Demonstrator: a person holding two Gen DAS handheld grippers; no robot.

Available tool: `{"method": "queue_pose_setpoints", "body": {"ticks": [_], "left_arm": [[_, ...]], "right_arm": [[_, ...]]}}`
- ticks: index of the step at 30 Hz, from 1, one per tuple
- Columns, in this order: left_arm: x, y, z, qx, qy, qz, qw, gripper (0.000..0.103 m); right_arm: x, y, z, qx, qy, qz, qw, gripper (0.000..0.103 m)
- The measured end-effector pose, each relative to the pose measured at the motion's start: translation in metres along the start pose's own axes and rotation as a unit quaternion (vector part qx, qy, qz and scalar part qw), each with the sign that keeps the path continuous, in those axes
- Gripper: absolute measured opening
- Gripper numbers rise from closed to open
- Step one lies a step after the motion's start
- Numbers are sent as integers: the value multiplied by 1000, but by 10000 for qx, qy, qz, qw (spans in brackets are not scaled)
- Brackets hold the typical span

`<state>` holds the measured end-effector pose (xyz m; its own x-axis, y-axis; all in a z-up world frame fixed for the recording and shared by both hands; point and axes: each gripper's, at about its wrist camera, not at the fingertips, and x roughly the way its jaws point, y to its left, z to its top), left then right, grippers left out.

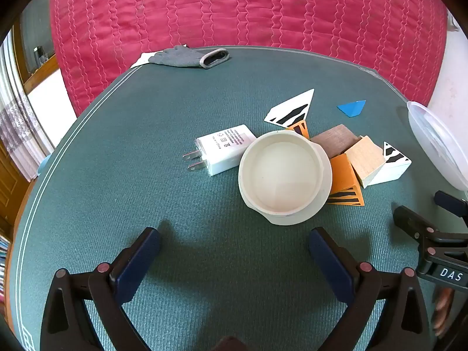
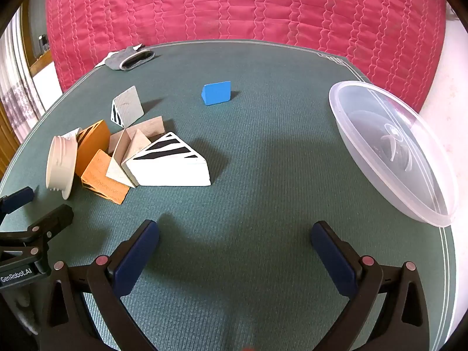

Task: Organize rigid objects
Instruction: 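Move left tool toward white cup while right tool approaches black-striped white triangle block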

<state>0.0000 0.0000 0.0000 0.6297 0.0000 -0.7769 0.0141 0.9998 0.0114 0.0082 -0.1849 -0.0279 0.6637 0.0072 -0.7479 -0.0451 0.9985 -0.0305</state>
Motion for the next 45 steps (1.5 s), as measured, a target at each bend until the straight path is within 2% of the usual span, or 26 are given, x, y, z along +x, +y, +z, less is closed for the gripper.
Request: {"method": "queue_pose_setpoints", "body": {"ticks": [26,35,39,45], "left_arm": [[0,-1,-1,-139,-9,173,9998,103],[0,1,-1,-112,5,84,9999,103],[0,2,-1,-35,21,-6,10000,103],[-4,6,-1,-132,-51,-231,9996,102]], "right_arm": [[0,0,-1,31,-25,38,10000,103],[-3,4,0,42,-29,50,10000,103],[-4,-4,0,152,-87,222,9996,103],[-11,-10,2,358,-242,843,9955,103]]}}
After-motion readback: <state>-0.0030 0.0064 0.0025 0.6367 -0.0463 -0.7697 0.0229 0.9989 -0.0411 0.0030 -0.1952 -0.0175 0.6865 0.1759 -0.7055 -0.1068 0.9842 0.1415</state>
